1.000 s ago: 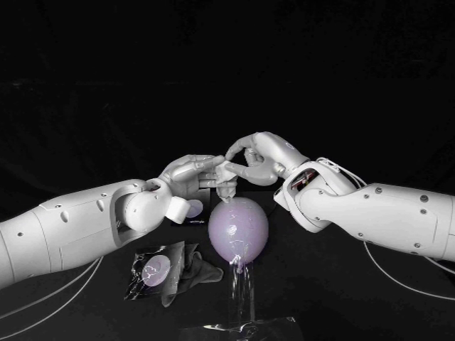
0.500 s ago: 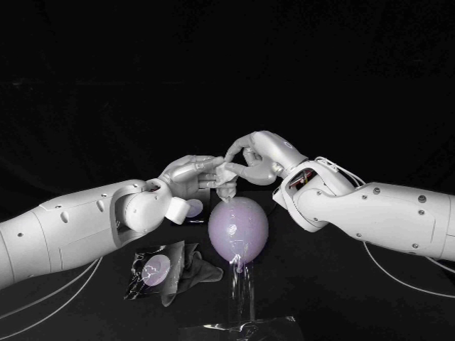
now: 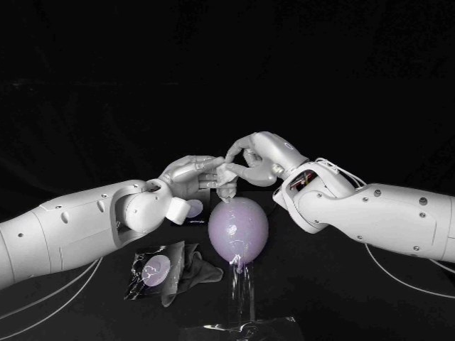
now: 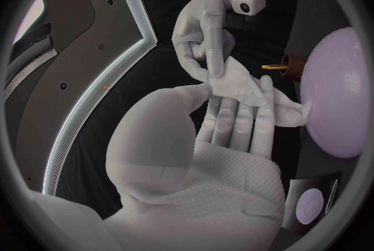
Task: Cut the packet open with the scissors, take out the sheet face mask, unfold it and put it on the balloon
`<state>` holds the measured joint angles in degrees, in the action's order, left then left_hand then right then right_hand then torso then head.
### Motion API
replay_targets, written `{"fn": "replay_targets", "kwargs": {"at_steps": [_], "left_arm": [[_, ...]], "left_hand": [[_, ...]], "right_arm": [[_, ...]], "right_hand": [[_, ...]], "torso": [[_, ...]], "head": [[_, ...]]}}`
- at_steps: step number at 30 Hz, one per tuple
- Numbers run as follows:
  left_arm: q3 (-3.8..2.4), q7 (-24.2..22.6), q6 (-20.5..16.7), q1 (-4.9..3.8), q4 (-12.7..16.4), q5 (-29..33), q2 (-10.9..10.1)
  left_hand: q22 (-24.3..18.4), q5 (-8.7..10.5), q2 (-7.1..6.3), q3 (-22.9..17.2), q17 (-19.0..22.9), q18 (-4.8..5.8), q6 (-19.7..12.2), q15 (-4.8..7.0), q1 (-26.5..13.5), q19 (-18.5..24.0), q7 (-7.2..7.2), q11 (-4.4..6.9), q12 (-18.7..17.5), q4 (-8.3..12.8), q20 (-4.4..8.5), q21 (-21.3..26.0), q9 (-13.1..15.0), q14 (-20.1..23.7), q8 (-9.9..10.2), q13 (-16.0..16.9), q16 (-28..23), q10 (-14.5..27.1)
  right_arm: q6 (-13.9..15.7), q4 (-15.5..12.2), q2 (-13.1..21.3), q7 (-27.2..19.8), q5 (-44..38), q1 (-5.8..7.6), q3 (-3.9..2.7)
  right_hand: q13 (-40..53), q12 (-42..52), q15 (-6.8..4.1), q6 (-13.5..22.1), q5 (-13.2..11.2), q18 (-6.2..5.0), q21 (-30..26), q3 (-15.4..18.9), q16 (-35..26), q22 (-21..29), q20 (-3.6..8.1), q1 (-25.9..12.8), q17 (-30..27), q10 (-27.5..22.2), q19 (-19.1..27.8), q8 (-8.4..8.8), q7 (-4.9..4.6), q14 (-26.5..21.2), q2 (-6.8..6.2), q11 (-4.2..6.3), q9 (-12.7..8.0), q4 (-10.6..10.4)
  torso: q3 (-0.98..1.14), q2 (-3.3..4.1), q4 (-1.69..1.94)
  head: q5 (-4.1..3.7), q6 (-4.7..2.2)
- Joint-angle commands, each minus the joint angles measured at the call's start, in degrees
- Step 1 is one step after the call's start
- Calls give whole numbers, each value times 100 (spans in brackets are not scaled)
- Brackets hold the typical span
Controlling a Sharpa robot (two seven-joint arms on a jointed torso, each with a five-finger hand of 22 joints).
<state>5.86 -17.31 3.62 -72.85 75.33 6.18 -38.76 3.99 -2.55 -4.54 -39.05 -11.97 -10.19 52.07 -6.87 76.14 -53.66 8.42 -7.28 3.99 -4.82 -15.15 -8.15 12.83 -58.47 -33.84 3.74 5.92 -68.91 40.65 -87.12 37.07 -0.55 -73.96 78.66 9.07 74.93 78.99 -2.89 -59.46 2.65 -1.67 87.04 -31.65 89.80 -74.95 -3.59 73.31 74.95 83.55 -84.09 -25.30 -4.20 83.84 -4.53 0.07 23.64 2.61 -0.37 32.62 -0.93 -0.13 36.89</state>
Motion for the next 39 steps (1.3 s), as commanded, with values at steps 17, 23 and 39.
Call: {"fn": "replay_targets", "kwargs": {"at_steps": [17, 23, 39], "left_arm": [[-21, -110, -119, -19, -13, 10, 11], [-21, -100, -150, -17, -20, -11, 9], [-23, -83, -338, -11, -33, -74, 1]], "left_hand": [[9, -28, 16, -23, -12, -46, 12, 27, 81, -66, 5, 30, -21, -1, 9, -38, 44, -59, -41, -8, 36, -63], [9, -29, 20, -30, -13, -46, 11, 29, 90, -71, 7, 33, -23, -1, 13, -40, 50, -62, -45, -8, 36, -67], [19, -29, 12, -53, -29, -49, 3, 50, 127, -144, 39, 47, -25, -22, 52, -78, 112, -136, -84, -6, 63, -125]], "right_arm": [[-142, -388, 318, -168, -6, -25, 10], [-153, -490, 425, -209, 5, -24, 10], [-170, -749, 643, -325, 69, -25, 11]], "right_hand": [[797, 266, -63, -7, 15, 126, 140, -90, 20, -1451, 66, -31, 1505, 225, -496, -136, 42, 616, 33, 32, 54, 6], [804, 273, -64, -7, 15, 129, 152, -93, 20, -1455, 68, -32, 1505, 230, -503, -141, 43, 616, 34, 33, 57, 7], [800, 267, -67, -6, 15, 129, 154, -96, 20, -1455, 70, -36, 1505, 228, -504, -149, 44, 616, 29, 34, 61, 10]], "torso": [[-1, -3, -2], [1, -1, -4], [-4, 0, 0]], "head": [[6, 8], [10, 3], [21, 12]]}}
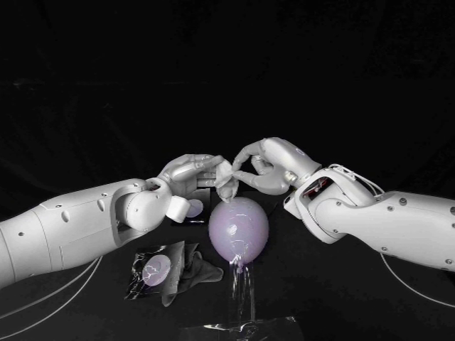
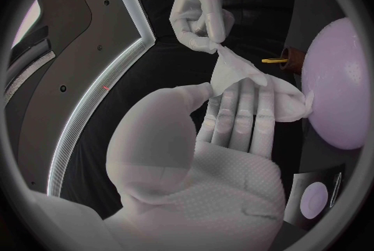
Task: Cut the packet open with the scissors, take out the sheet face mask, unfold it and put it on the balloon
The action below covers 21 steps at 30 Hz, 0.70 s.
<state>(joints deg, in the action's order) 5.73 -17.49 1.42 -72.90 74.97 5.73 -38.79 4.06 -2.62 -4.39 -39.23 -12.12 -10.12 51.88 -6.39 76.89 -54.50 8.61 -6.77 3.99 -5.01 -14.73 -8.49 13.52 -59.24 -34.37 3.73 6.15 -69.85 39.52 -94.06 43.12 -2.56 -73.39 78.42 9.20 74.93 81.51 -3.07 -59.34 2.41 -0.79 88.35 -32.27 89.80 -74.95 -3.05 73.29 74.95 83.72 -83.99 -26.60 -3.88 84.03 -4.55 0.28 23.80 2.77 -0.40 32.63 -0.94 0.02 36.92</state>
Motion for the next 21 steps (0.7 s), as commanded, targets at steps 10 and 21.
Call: {"fn": "replay_targets", "kwargs": {"at_steps": [10, 21], "left_arm": [[-11, -32, -297, -4, -4, -24, -8], [-12, 69, -318, -2, 8, -12, -11]], "left_hand": [[51, -22, -14, -42, -69, -56, -39, 66, 80, -307, 15, 8, -40, -72, 132, -179, 143, -329, -69, -10, 149, -31], [76, -23, -1, -40, -106, -59, -93, 108, 104, -543, 21, 14, -42, -134, 247, -297, 219, -504, -85, -10, 210, -19]], "right_arm": [[41, -303, 278, -254, 152, -2, -1], [113, -287, 368, -365, 432, -3, -1]], "right_hand": [[780, -9, -51, -14, 39, 39, 12, -36, 20, -1452, 18, -37, 1505, 199, -508, -24, 13, 597, 26, 14, 48, -4], [764, -29, -52, -12, 39, 36, 0, -37, 20, -1448, 19, -38, 1505, 189, -500, -26, 13, 597, 23, 15, 50, -2]], "torso": [[3, -3, -1], [0, 2, 0]], "head": [[17, 25], [21, 28]]}}
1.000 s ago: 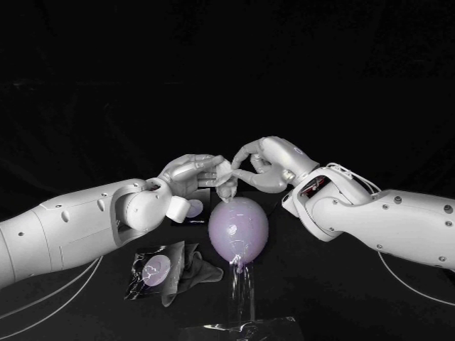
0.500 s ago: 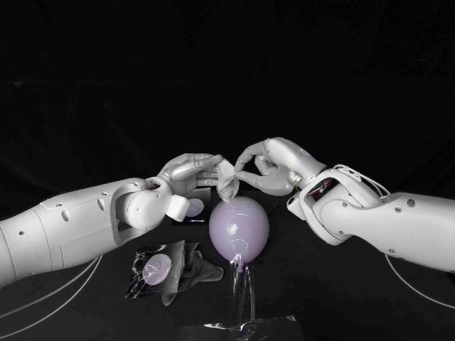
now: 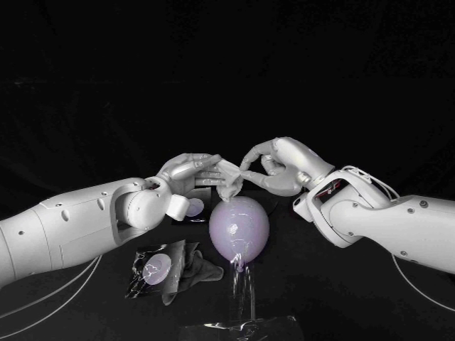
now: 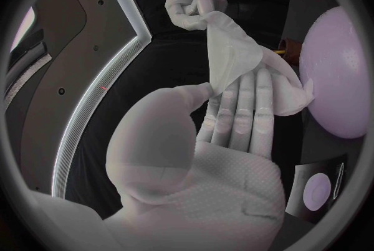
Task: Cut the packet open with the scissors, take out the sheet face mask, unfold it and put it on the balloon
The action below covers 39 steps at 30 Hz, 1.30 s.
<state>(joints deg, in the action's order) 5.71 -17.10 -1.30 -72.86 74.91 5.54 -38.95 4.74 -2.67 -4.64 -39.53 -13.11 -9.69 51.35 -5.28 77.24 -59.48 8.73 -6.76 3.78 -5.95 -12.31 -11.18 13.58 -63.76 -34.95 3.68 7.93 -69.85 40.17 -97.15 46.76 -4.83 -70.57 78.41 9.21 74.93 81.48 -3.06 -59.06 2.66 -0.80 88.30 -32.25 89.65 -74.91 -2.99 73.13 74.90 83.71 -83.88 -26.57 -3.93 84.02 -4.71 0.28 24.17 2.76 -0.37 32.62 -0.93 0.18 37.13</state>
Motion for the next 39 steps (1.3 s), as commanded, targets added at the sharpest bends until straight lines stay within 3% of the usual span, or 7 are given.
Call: {"fn": "replay_targets", "kwargs": {"at_steps": [1, 4, 12, 25, 30, 31, 39], "left_arm": [[-10, 41, -40, -5, 15, 10, 4], [-11, 80, -8, -5, 20, 33, 5], [-14, 99, 56, -5, 26, 108, 5], [-26, -48, 70, -2, -9, 201, 29], [-29, -32, 213, 0, -12, 214, 35], [-29, -21, 245, 0, -10, 216, 36], [-30, 54, 397, 1, -5, 220, 38]], "left_hand": [[19, -19, 30, -8, -11, -102, -51, 2, 74, -116, 12, 13, -21, -48, 35, -64, 223, -69, -30, -5, 37, -14], [40, -18, 57, -5, -24, -100, -93, 20, 82, -299, 28, 8, -24, -84, 118, -149, 259, -131, -45, -5, 55, 13], [27, -18, 100, -11, -43, -97, -151, 38, 81, -375, 67, -5, -17, -140, 149, -162, 304, -217, -71, -1, 85, 32], [-4, -18, 271, -26, -96, -84, -416, 73, 58, -596, 127, -26, 9, -378, 214, -210, 578, -421, -390, 12, 133, 47], [-11, -19, 419, -47, -176, -90, -733, 95, 90, -689, 176, -45, 45, -529, 231, -241, 869, -578, -735, 25, 195, 106], [-9, -14, 462, -65, -225, -83, -894, 102, 106, -740, 185, -47, 72, -585, 251, -263, 1022, -628, -914, 33, 219, 139], [14, -19, 489, -127, -384, -86, -1190, 156, 111, -875, 169, -9, 210, -698, 308, -344, 1330, -785, -1274, 71, 313, 78]], "right_arm": [[33, 39, 2, -139, 162, -2, -2], [-30, 110, -8, -145, 193, -6, -1], [-238, 307, -50, -225, 264, -44, 7], [-384, 416, -50, -236, 245, -161, 25], [-297, 479, -52, -199, 217, -189, 29], [-276, 490, -53, -195, 218, -192, 29], [-140, 564, -66, -197, 276, -205, 30]], "right_hand": [[764, -26, -52, -40, 14, 36, 5, -39, 35, -1452, 13, -22, 1510, 190, -512, -28, 18, 598, 39, 15, 13, -1], [731, -68, -54, -26, 14, 28, -27, -41, 35, -1440, 16, -27, 1510, 169, -492, -31, 17, 598, 30, 15, 15, 2], [521, -352, -47, 104, 13, -29, -246, -56, 35, -1363, 18, -42, 1510, 17, -357, -48, 3, 598, -31, 3, 38, 26], [259, -717, -9, 221, 13, -74, -428, -103, 35, -1300, -6, 45, 1510, -178, -242, -71, -66, 598, -6, -49, 60, 95], [229, -759, -4, 230, 13, -83, -462, -107, 35, -1289, -10, 50, 1510, -199, -221, -75, -73, 598, 0, -55, 63, 99], [229, -759, -4, 230, 13, -83, -462, -107, 35, -1289, -10, 50, 1510, -199, -221, -75, -73, 598, 0, -55, 63, 99], [145, -884, 17, 285, 13, -100, -537, -128, 35, -1263, -27, 82, 1510, -266, -174, -81, -106, 598, 24, -81, 70, 124]], "torso": [[-4, 4, 0], [-6, 4, 3], [-6, 4, 3], [-1, 1, -4], [1, 2, -1], [1, 4, 1], [-2, 5, -3]], "head": [[9, 7], [18, 18], [34, 44], [27, 76], [17, 85], [7, 86], [-14, 91]]}}
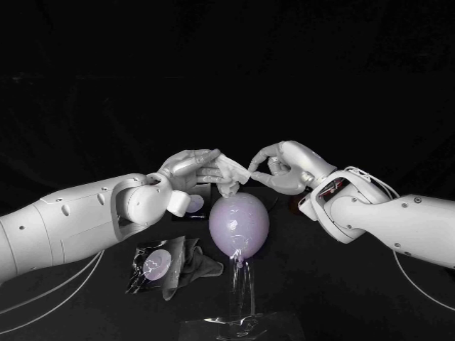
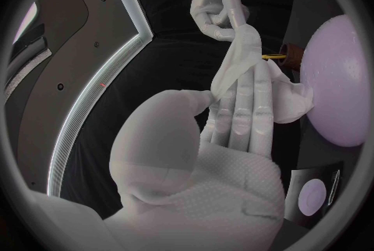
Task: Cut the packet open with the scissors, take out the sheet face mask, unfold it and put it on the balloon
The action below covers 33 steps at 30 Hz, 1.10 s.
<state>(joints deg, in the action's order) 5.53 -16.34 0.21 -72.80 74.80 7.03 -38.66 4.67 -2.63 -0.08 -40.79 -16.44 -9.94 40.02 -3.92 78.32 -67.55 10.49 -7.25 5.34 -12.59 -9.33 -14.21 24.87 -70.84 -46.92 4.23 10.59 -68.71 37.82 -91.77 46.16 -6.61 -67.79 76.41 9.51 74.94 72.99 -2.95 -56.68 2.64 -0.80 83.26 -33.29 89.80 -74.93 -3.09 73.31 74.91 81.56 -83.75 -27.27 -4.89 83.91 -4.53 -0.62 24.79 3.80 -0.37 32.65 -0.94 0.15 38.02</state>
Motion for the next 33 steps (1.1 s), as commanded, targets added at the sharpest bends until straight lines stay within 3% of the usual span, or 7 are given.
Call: {"fn": "replay_targets", "kwargs": {"at_steps": [1, 14, 22, 26, 33], "left_arm": [[-12, -11, 261, -5, 8, 72, 8], [-13, 48, 361, -5, 12, 83, 11], [-13, 33, 360, -5, 8, 121, 10], [-13, 8, 333, -5, 6, 140, 13], [-13, -9, 156, -5, 17, 161, 19]], "left_hand": [[27, -22, 27, -5, -79, -61, -78, 33, 2, -92, -14, 49, 74, -45, 22, -58, 225, -107, -106, 22, 66, -58], [116, -23, -9, -13, -367, -61, -143, 168, -44, -356, -105, 166, 237, -144, 159, -263, 343, -446, -223, 80, 298, -349], [125, -23, -17, -17, -414, -57, -151, 179, -50, -376, -112, 172, 231, -156, 173, -284, 354, -473, -229, 79, 322, -350], [124, -23, -26, -19, -428, -54, -160, 175, -51, -366, -109, 167, 214, -159, 174, -282, 355, -463, -225, 73, 320, -327], [117, -22, -87, -21, -462, -47, -161, 157, -40, -324, -98, 151, 157, -138, 168, -269, 344, -392, -203, 50, 288, -267]], "right_arm": [[104, 37, -9, -20, 6, -7, 0], [140, 138, -55, -19, 34, -12, 0], [131, 211, -80, -27, 51, -12, 1], [115, 227, -86, -27, 76, -13, 1], [120, 256, -93, -18, 113, -13, 2]], "right_hand": [[144, -35, 6, 47, 15, -101, -32, -24, 20, -1261, -17, 64, 1509, -51, -187, -11, -10, 609, 6, 9, 8, 20], [112, -80, 12, 53, 14, -103, -44, -28, 20, -1257, -22, 71, 1509, -76, -179, -16, -16, 609, 11, 3, 12, 26], [38, -190, 29, 93, 14, -126, -136, -27, 20, -1226, -37, 82, 1509, -138, -122, -18, -37, 609, 15, -16, 16, 41], [-79, -362, 51, 147, 13, -152, -248, -14, -16, -1188, -55, 94, 1406, -244, -53, -3, -68, 570, 15, -43, 10, 58], [-623, -1151, 144, 364, 16, -239, -641, 30, -193, -1056, -132, 106, 958, -759, 192, 175, -192, 384, -36, -150, -88, 95]], "torso": [[-2, 1, -1], [-4, -1, 2], [-2, -2, 4], [-3, -3, 1], [-3, -4, 2]], "head": [[-13, 3], [-64, 22], [-90, 15], [-87, 9], [-85, -3]]}}
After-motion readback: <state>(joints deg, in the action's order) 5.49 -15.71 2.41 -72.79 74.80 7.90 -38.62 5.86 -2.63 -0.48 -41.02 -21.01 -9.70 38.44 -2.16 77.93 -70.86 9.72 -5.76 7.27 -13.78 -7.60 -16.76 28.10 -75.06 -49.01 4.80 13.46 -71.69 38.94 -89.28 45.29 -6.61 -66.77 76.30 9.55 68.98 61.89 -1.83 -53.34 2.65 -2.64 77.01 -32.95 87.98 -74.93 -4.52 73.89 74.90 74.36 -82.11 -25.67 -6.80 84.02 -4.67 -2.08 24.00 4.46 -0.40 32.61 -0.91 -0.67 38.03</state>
